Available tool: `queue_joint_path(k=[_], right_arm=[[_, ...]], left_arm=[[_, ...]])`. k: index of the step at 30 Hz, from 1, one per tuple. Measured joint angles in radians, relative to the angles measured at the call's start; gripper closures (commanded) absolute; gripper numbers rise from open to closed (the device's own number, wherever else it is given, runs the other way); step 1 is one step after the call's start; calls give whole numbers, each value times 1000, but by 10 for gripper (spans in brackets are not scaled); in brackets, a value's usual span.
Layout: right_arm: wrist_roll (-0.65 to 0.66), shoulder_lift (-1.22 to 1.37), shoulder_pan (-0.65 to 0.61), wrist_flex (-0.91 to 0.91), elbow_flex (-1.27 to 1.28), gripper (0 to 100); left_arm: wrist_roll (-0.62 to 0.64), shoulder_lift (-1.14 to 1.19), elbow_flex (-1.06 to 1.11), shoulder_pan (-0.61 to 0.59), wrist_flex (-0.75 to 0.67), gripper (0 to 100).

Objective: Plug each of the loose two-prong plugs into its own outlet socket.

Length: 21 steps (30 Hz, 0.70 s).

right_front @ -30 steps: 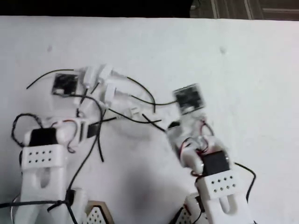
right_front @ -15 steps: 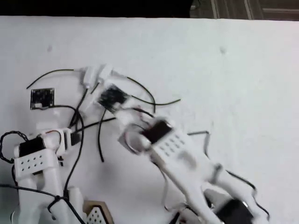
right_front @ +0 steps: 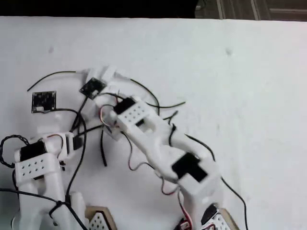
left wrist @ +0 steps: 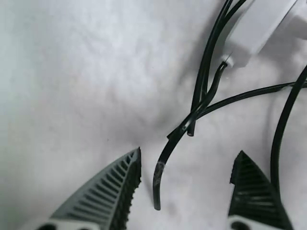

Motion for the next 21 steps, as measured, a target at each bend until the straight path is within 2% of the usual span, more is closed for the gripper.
queue_joint_path(k=[4, 11, 16, 21], right_arm=[[77, 114, 68, 0, -166, 974], [233, 224, 104, 192, -356, 792], [298, 295, 114, 377, -468, 788], [311, 387, 110, 446, -571, 790]], left_arm=[[0, 0, 2, 0, 0, 698], [0, 0, 2, 0, 0, 698], [-3, 0, 2, 0, 0, 698], [-3, 0, 2, 0, 0, 698]])
